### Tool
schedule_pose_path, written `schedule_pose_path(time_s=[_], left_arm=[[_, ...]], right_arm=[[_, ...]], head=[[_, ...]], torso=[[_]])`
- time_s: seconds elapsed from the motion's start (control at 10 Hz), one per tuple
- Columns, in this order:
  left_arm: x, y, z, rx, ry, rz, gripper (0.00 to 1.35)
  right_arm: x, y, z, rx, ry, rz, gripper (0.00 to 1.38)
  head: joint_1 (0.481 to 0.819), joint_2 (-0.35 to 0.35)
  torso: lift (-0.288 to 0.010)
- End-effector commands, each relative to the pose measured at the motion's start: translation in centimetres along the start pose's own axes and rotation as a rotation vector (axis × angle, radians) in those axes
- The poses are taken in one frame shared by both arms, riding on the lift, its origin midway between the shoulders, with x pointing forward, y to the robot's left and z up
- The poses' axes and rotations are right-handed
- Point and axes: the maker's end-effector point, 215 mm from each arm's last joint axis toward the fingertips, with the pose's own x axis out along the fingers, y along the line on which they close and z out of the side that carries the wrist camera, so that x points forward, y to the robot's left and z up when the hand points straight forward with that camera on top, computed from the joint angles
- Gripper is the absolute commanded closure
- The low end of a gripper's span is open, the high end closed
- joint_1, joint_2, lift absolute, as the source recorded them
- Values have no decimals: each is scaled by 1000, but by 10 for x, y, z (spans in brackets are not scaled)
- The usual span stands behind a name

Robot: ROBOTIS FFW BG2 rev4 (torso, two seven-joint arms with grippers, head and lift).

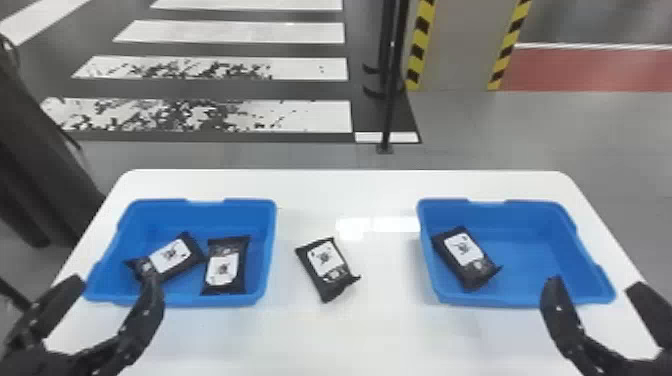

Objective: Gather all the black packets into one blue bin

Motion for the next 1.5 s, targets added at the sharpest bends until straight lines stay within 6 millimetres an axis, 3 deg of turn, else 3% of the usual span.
schedule_pose_path(time_s=[0.0, 0.3, 0.7, 0.8, 1.1, 1.3, 1.4], left_arm=[[4, -3, -7, 5, 27, -12, 107], [28, -21, -23, 78, 115, -90, 107], [67, -12, -40, 237, 223, -124, 107], [86, -30, -50, 226, 227, -180, 107], [144, -122, -71, 139, 210, -408, 107], [170, -163, -90, 96, 274, -477, 107], [181, -173, -108, 112, 352, -488, 105]], right_arm=[[0, 0, 0, 5, 0, -3, 93], [-1, 0, -1, 7, 2, -3, 93], [-1, -1, -2, 13, 3, -3, 93], [-1, -1, -2, 13, 3, -3, 93], [0, 0, -5, 19, 5, -2, 93], [1, 2, -7, 28, 6, -1, 93], [2, 2, -8, 32, 6, 0, 93]], head=[[695, -8], [695, -31], [695, -47], [695, -44], [695, -125], [695, -207], [695, -223]], torso=[[-110], [-110], [-110], [-110], [-110], [-110], [-110]])
